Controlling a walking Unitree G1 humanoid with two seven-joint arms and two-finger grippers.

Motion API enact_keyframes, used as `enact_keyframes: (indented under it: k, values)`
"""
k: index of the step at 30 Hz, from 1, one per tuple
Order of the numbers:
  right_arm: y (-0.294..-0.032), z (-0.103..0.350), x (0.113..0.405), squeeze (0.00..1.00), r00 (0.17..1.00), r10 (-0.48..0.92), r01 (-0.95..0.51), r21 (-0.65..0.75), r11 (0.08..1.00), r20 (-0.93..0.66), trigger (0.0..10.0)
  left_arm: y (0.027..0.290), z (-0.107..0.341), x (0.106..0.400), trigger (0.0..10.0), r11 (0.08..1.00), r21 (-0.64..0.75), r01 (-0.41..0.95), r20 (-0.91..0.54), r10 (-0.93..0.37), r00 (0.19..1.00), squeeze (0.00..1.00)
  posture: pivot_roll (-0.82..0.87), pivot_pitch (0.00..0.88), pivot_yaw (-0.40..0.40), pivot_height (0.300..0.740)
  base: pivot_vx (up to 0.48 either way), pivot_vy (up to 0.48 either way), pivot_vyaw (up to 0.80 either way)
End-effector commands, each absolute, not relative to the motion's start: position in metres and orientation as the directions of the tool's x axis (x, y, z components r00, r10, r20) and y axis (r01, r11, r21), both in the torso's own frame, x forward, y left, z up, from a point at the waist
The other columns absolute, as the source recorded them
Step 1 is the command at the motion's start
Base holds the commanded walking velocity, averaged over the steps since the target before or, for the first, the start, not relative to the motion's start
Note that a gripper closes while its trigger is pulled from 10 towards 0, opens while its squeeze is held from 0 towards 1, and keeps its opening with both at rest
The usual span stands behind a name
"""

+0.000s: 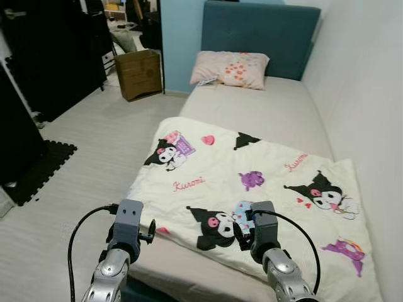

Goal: Clean up the room

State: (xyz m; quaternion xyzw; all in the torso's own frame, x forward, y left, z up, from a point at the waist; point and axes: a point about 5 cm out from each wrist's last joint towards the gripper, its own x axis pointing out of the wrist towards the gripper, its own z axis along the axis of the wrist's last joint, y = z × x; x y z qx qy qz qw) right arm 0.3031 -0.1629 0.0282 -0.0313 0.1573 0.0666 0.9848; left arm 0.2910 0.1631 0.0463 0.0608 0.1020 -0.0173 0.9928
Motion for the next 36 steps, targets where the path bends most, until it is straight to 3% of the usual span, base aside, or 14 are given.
enact_keyframes:
  k: [1, 10, 36]
  values:
    - [-0.162, 0.027, 0.302, 0.00, 0.942, 0.120, -0.136, -0.029, 0.990, -0.313, 10.0, 0.169, 0.045, 0.290, 10.0, 0.989, 0.146, 0.031, -0.204, 0.000, 0.979, 0.00, -0.04, 0.068, -0.033, 0.740, 0.000, 0.000, 0.00]
    - [-0.163, 0.028, 0.303, 0.00, 0.944, 0.112, -0.122, -0.013, 0.992, -0.311, 10.0, 0.170, 0.046, 0.291, 10.0, 0.986, 0.163, 0.026, -0.196, 0.006, 0.981, 0.00, -0.04, 0.074, -0.031, 0.740, 0.000, 0.000, 0.00]
    - [-0.161, 0.031, 0.306, 0.00, 0.948, 0.117, -0.126, -0.010, 0.992, -0.297, 10.0, 0.176, 0.057, 0.296, 10.0, 0.978, 0.202, -0.044, -0.135, 0.072, 0.988, 0.00, -0.03, 0.091, -0.027, 0.740, 0.000, 0.000, -0.80]
